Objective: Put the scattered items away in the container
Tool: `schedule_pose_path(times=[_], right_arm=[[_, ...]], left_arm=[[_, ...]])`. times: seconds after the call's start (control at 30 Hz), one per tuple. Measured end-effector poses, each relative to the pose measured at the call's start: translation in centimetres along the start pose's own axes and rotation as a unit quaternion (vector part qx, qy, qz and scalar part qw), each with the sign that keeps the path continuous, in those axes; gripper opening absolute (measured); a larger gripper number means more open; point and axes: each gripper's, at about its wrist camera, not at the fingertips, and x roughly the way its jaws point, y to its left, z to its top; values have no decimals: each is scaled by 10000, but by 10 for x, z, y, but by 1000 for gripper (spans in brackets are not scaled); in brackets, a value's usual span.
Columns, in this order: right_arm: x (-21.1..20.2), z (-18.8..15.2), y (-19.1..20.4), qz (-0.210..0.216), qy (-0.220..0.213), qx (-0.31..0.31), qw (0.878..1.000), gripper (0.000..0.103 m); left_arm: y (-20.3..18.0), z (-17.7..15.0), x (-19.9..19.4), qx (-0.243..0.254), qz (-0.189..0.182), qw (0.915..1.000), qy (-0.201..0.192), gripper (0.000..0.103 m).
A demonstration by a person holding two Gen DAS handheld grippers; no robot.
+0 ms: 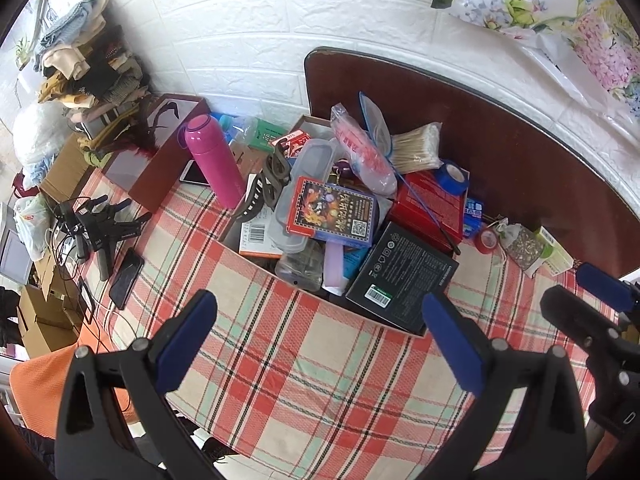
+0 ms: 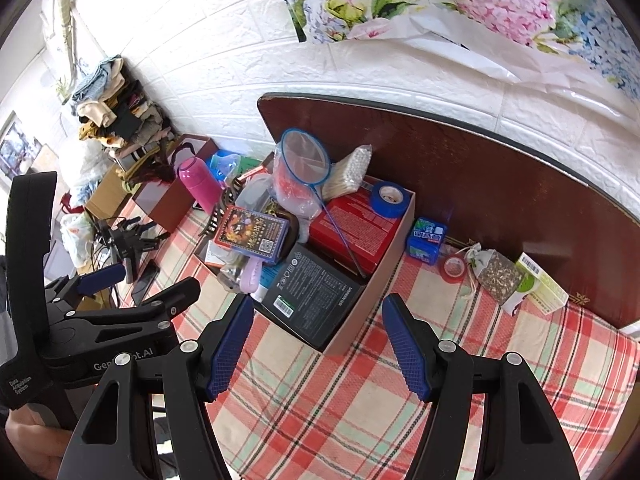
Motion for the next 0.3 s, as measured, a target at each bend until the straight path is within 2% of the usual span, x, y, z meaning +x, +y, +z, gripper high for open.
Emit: schedule_pose_path(times=[0.3], right_arm=[[-1, 9, 6, -120, -6, -73, 9999, 68]], left_arm=[[-3, 6, -10, 58, -116, 9998, -116, 103]])
